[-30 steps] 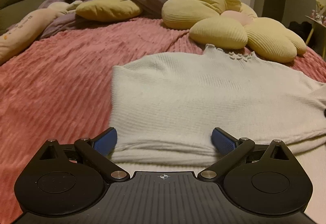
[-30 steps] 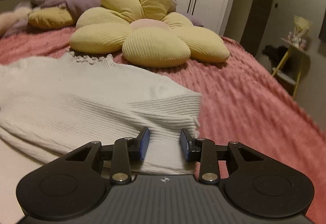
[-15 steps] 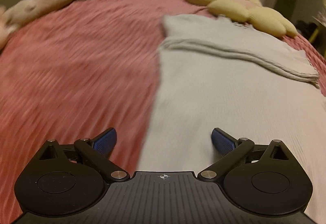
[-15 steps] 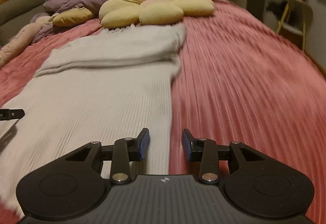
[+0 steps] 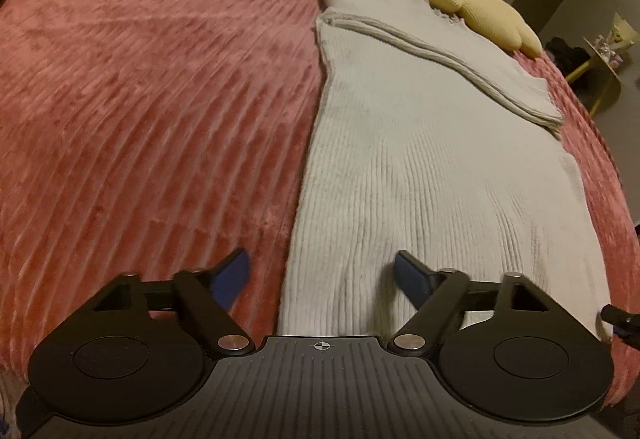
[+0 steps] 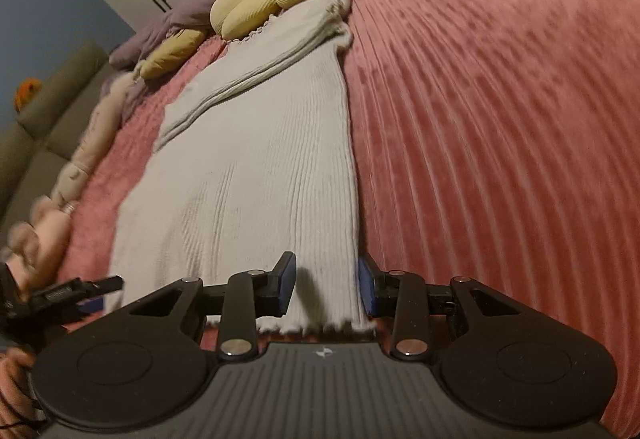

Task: Fold small clothes
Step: 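Grasp the frilly hem edge with the right gripper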

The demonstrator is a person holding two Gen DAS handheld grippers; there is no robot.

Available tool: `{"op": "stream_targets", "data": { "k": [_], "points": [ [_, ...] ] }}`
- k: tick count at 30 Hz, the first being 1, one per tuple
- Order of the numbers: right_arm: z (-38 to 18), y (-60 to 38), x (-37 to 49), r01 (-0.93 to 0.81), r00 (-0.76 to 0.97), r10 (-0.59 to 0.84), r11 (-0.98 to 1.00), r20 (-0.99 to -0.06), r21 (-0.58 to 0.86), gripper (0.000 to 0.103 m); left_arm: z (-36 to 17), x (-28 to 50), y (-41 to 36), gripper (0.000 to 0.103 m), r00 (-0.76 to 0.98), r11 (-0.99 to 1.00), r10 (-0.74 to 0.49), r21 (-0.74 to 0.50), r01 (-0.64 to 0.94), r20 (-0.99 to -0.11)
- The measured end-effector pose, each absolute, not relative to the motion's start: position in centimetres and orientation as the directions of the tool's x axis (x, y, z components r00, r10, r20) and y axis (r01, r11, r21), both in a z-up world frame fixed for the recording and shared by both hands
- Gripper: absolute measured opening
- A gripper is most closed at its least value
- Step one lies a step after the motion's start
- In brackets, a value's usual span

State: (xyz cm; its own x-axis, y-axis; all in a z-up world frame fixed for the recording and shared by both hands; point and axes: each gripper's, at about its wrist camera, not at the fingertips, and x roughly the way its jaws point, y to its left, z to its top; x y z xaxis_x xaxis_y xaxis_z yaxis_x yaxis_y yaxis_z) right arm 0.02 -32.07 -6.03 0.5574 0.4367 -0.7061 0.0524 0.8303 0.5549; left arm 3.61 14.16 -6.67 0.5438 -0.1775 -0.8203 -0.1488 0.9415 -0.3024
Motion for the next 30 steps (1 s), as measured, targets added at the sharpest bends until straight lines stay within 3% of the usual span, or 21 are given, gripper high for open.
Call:
{"op": "stream_targets", "data": {
  "k": [6,11,12,23,30],
  "points": [
    [-6.5,-33.3,-0.3,0.093,0.545,0.481,0.78,-0.687,0.619,0.019,-6.3,2.8,15.5,0.053,0.524,0.912,-0.252,-0.381,-0.153,-0.814],
    [-6.6,-33.3,-0.7,0.084,0.527,0.509,0.766,-0.681,0.637,0.018,-6.3,2.1,15.6,0.051,0.514,0.899,-0.293,-0.416,-0.14,-0.806],
    [-6.6,-33.2,-0.7,0.082,0.525,0.512,0.765,-0.68,0.639,0.018,-6.4,2.1,15.6,0.046,0.509,0.893,-0.307,-0.428,-0.137,-0.804],
    [-7.9,-34.1,-0.2,0.143,0.506,0.582,0.672,-0.637,0.727,0.022,-7.0,2.5,17.1,0.047,0.492,0.817,-0.404,-0.546,-0.185,-0.771],
    [-8.1,-34.0,-0.2,0.147,0.502,0.58,0.674,-0.642,0.724,0.022,-7.2,2.5,16.8,0.043,0.463,0.829,-0.414,-0.534,-0.164,-0.784]
  ]
}}
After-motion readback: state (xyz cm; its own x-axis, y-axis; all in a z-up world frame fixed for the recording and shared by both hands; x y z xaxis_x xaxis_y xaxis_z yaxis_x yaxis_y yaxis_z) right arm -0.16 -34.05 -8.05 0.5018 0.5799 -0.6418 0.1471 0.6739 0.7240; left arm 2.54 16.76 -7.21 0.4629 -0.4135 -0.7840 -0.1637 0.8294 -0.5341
